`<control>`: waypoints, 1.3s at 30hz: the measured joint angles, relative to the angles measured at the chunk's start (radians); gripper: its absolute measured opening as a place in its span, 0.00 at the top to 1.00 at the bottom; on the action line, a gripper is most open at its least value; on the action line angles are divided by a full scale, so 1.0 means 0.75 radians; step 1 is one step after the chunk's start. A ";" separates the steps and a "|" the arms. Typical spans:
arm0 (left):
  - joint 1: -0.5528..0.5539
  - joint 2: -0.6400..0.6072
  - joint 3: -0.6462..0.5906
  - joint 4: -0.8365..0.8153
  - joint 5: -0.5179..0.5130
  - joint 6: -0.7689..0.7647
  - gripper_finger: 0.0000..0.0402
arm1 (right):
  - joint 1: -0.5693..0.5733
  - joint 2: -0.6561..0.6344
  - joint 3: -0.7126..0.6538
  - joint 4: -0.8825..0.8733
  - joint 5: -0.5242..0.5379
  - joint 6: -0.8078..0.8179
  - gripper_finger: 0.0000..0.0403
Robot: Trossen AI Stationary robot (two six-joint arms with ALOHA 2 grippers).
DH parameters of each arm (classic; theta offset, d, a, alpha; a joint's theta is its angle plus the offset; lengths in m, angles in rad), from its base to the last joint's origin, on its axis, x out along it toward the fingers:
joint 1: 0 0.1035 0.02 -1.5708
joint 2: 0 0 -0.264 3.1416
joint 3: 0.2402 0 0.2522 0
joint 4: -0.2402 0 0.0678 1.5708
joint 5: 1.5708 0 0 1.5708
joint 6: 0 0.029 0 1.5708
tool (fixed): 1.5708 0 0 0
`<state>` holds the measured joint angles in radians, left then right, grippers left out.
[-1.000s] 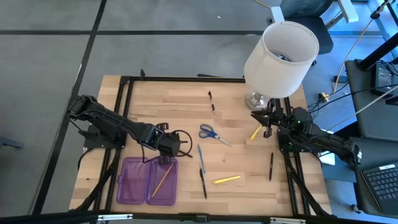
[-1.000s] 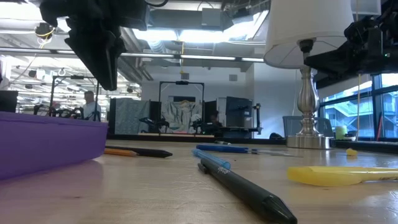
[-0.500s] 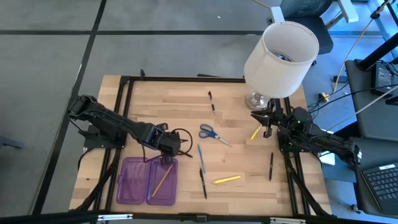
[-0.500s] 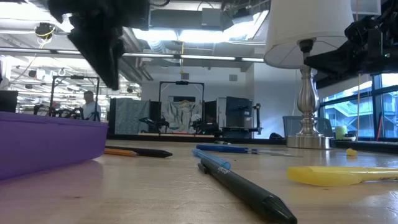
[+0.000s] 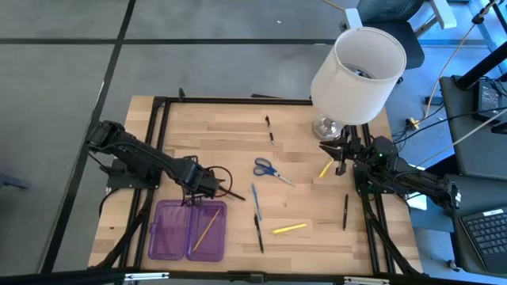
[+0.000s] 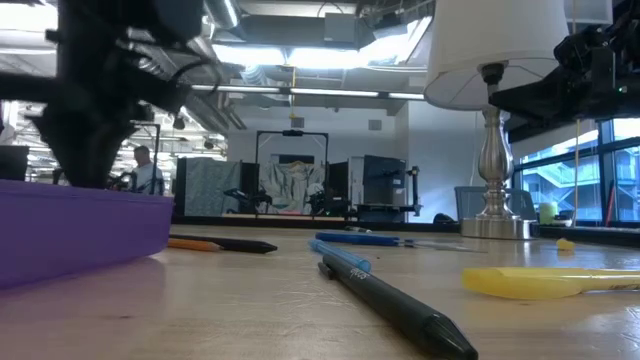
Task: Pick & place school supplies into a supply box
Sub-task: Put the orange pencil into the violet box
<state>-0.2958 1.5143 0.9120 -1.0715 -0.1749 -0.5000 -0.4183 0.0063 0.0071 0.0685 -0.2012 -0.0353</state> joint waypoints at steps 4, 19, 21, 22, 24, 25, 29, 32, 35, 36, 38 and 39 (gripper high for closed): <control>0.019 0.000 -0.068 0.019 0.059 0.055 0.69 | 0.000 0.000 0.000 0.000 0.000 0.000 0.85; 0.286 -0.304 -0.214 0.187 0.101 0.258 0.86 | -0.001 0.000 0.000 0.000 0.000 0.000 0.85; 0.286 -0.331 -0.228 0.231 0.119 0.320 0.87 | -0.001 0.000 0.000 0.000 0.000 0.000 0.85; 0.280 -0.336 -0.227 0.244 0.120 0.364 0.88 | 0.000 0.000 0.000 0.000 0.000 0.000 0.85; 0.271 -0.338 -0.227 0.245 0.119 0.451 0.89 | -0.001 -0.001 0.000 0.000 0.000 0.001 0.85; 0.266 -0.337 -0.227 0.246 0.119 0.466 0.89 | -0.001 -0.001 0.000 0.000 0.000 0.001 0.85; 0.264 -0.328 -0.228 0.249 0.115 0.476 0.88 | 0.000 -0.001 0.000 0.000 0.000 0.001 0.85; 0.264 -0.329 -0.228 0.249 0.112 0.476 0.86 | 0.000 -0.001 0.000 0.000 0.000 0.001 0.85; 0.264 -0.329 -0.228 0.249 0.112 0.487 0.81 | 0.000 -0.001 0.000 0.000 0.000 0.001 0.85; 0.264 -0.329 -0.228 0.249 0.112 0.487 0.79 | 0.000 -0.001 0.000 -0.001 0.000 0.001 0.85; 0.264 -0.329 -0.228 0.249 0.110 0.487 0.76 | 0.000 -0.001 0.000 0.000 0.000 0.001 0.85; 0.264 -0.329 -0.228 0.249 0.107 0.487 0.75 | 0.000 -0.001 0.000 0.000 0.000 0.003 0.85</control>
<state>-0.0975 1.2678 0.7410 -0.8848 -0.0945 -0.1345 -0.4183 0.0059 0.0069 0.0682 -0.2012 -0.0332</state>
